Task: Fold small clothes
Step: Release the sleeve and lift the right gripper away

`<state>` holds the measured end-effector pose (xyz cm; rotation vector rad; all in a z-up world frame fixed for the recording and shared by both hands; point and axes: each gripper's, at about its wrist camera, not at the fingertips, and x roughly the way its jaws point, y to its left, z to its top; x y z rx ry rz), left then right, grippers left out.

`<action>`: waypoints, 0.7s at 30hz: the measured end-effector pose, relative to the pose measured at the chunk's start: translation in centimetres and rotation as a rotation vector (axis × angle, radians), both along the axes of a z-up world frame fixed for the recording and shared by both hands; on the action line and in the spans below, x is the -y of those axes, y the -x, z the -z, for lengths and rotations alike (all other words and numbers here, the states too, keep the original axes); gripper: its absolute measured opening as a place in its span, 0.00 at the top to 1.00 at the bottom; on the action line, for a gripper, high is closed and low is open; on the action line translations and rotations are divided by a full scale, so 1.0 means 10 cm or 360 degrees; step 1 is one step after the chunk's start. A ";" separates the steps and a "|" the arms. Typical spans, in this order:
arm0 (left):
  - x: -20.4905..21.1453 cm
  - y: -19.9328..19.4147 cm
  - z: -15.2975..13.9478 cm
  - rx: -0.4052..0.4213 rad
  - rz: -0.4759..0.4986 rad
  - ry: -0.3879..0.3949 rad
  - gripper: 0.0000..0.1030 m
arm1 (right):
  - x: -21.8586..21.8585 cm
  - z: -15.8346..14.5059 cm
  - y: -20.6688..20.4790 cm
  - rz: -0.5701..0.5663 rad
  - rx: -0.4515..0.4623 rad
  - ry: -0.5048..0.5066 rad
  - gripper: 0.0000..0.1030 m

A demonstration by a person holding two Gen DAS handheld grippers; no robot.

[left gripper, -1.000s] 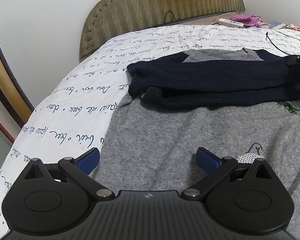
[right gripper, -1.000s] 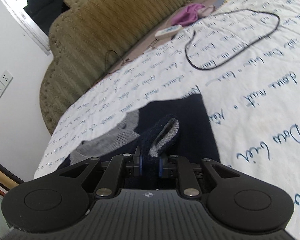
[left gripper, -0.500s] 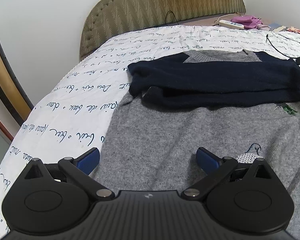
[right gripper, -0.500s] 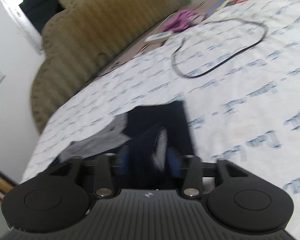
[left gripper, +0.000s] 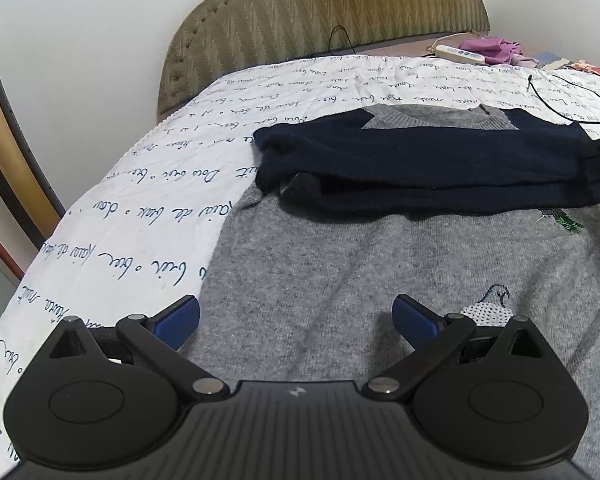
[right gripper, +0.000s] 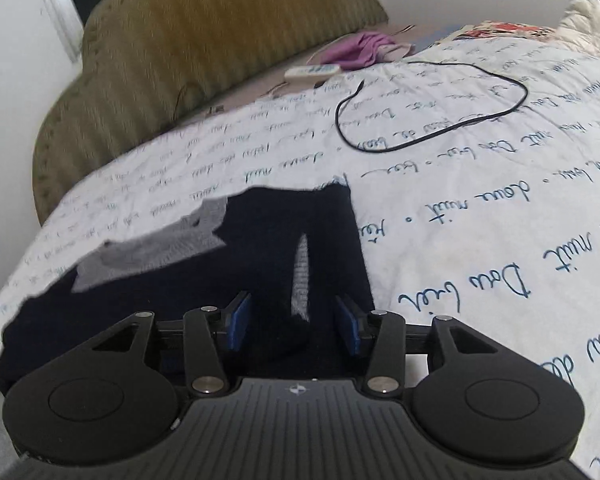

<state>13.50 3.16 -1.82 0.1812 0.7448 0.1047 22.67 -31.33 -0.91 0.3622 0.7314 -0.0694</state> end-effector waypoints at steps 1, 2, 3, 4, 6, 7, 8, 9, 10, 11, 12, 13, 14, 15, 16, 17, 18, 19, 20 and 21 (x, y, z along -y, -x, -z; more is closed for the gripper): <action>-0.01 0.00 0.00 -0.0001 -0.0002 0.0008 0.00 | -0.01 -0.03 0.03 -0.0005 0.0014 -0.0004 0.48; -0.02 0.00 0.00 -0.0003 -0.0004 0.0019 0.00 | -0.02 -0.06 0.07 -0.0024 0.0021 0.0007 0.46; -0.04 0.00 0.00 -0.0006 -0.0006 0.0035 0.00 | -0.04 -0.09 0.11 -0.0048 0.0026 0.0016 0.40; -0.04 0.01 -0.01 -0.0005 -0.0008 0.0050 0.00 | -0.06 -0.12 0.16 -0.0073 0.0040 0.0014 0.34; -0.05 0.01 0.00 -0.0009 -0.0010 0.0071 0.00 | -0.10 -0.17 0.28 -0.0127 0.0060 0.0012 0.29; -0.05 0.02 0.00 -0.0012 -0.0008 0.0076 0.00 | -0.12 -0.19 0.34 -0.0157 0.0060 0.0016 0.28; -0.04 0.02 0.01 -0.0016 -0.0005 0.0080 0.00 | -0.14 -0.21 0.40 -0.0183 0.0057 0.0018 0.28; -0.03 0.03 0.02 -0.0022 0.0001 0.0080 0.00 | -0.17 -0.22 0.47 -0.0208 0.0054 0.0015 0.27; -0.02 0.04 0.02 -0.0025 0.0005 0.0077 0.00 | -0.19 -0.23 0.53 -0.0231 0.0056 0.0007 0.25; 0.00 0.05 0.03 -0.0025 0.0007 0.0074 0.00 | -0.20 -0.23 0.60 -0.0247 0.0060 -0.0004 0.24; 0.01 0.07 0.03 -0.0023 0.0012 0.0072 0.00 | -0.22 -0.24 0.67 -0.0263 0.0064 -0.0015 0.22; 0.01 0.08 0.03 -0.0024 0.0013 0.0072 0.00 | -0.24 -0.25 0.73 -0.0276 0.0067 -0.0023 0.21; 0.02 0.09 0.03 -0.0025 0.0015 0.0074 0.00 | -0.26 -0.24 0.80 -0.0290 0.0070 -0.0030 0.20; 0.03 0.10 0.03 -0.0025 0.0018 0.0076 0.00 | -0.29 -0.24 0.86 -0.0303 0.0067 -0.0036 0.19; 0.03 0.11 0.03 -0.0025 0.0019 0.0077 0.00 | -0.31 -0.24 0.92 -0.0320 0.0065 -0.0046 0.19; 0.03 0.11 0.03 -0.0026 0.0019 0.0076 0.00 | -0.34 -0.24 0.97 -0.0336 0.0064 -0.0053 0.19; 0.03 0.13 0.03 -0.0027 0.0020 0.0075 0.00 | -0.37 -0.24 1.02 -0.0352 0.0065 -0.0055 0.18; 0.03 0.15 0.03 -0.0028 0.0022 0.0075 0.00 | -0.40 -0.24 1.07 -0.0369 0.0068 -0.0053 0.18; 0.04 0.16 0.04 -0.0029 0.0023 0.0073 0.00 | -0.43 -0.25 1.12 -0.0385 0.0071 -0.0050 0.17; 0.03 0.18 0.04 -0.0028 0.0025 0.0072 0.00 | -0.45 -0.26 1.17 -0.0400 0.0076 -0.0048 0.17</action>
